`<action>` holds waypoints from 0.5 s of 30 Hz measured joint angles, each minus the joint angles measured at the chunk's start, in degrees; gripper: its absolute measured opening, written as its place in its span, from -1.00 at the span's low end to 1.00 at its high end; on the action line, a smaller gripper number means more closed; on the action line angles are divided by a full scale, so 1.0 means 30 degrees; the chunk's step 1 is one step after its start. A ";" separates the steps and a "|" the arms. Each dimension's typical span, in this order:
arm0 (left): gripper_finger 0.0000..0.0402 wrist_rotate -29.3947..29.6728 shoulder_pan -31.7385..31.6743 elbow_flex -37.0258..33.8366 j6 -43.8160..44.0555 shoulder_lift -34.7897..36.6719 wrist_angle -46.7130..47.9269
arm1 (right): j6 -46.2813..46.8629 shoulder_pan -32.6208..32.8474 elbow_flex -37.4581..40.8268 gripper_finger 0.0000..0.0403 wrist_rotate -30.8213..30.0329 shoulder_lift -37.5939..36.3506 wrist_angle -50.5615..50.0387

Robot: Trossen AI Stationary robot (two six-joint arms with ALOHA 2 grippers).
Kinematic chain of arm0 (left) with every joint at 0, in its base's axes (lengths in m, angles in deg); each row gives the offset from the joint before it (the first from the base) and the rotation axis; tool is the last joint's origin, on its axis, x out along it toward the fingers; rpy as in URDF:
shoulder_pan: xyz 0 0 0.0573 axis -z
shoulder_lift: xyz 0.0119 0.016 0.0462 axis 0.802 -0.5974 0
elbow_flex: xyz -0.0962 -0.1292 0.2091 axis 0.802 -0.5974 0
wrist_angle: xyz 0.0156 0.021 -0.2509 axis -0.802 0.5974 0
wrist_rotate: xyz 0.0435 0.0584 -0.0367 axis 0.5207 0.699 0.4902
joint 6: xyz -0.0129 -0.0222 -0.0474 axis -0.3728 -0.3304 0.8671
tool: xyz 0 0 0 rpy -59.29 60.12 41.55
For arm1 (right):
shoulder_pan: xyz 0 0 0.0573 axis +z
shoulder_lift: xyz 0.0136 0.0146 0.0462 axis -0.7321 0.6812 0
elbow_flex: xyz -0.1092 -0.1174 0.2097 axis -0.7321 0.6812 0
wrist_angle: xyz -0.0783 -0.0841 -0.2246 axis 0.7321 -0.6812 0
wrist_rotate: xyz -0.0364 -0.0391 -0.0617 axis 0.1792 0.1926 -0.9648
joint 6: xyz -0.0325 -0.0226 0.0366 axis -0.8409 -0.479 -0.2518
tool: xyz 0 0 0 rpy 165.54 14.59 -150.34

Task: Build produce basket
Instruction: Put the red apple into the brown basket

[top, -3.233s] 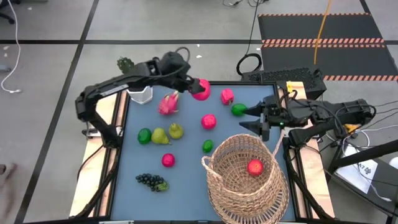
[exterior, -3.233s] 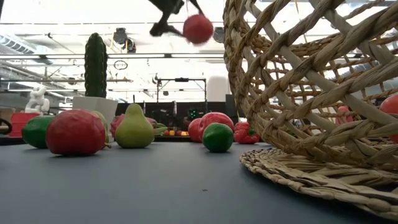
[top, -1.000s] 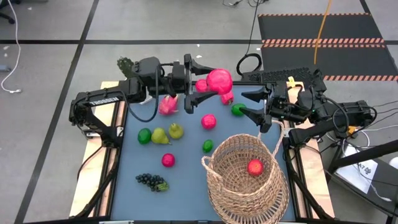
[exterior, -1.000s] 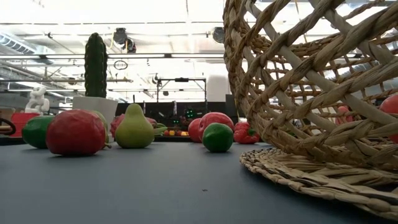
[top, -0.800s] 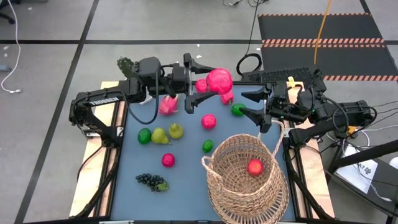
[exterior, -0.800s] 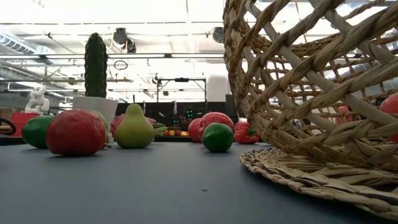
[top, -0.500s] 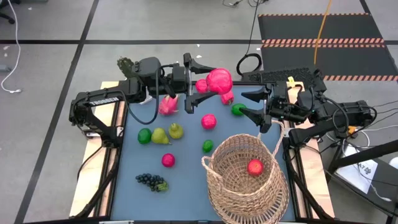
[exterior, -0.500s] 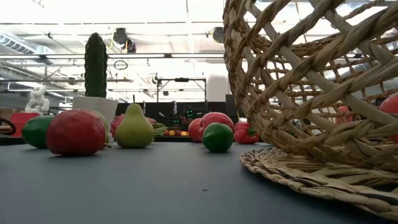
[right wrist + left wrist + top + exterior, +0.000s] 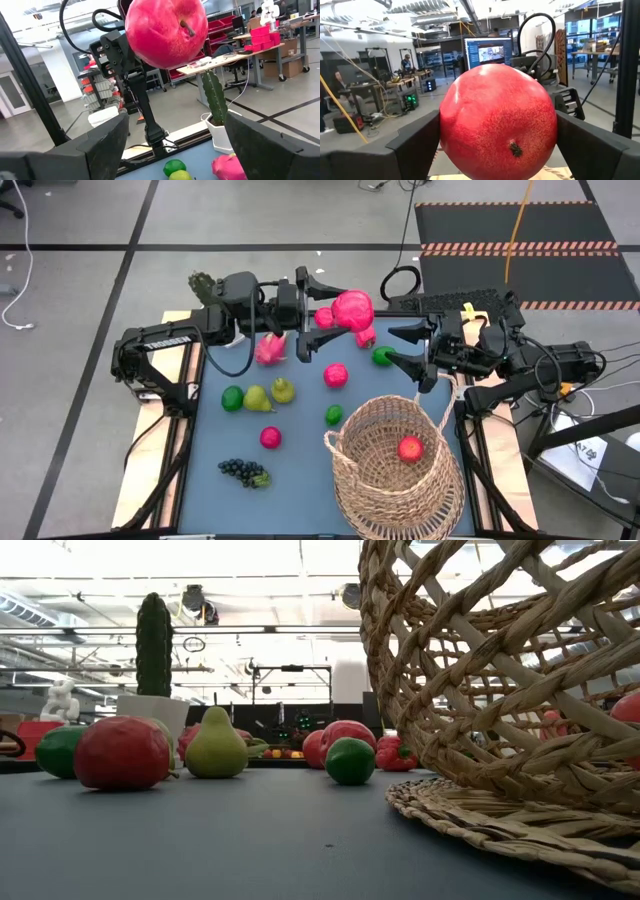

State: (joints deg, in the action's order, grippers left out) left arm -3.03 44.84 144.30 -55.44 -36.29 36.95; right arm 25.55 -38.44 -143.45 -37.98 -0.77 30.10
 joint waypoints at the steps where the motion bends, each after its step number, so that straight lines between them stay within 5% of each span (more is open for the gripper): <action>1: 0.82 0.0000 -0.0001 0.0000 0.0228 0.0000 0.0000 | -0.0004 0.0000 0.0000 0.60 0.0004 0.0000 0.0091; 7: 0.88 -0.0007 0.0002 0.0000 0.1709 0.0000 0.0177 | -0.2677 0.0547 -0.0563 0.61 -0.0086 0.0615 0.2061; 15: 0.89 -0.0015 0.0016 0.0000 0.6091 0.0000 0.0672 | -0.7921 0.1591 -0.4610 0.86 -0.2005 0.3157 0.1721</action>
State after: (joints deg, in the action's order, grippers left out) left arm -3.08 44.89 144.30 -37.17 -36.29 38.97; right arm 1.78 -33.67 -157.28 -43.99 8.70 35.27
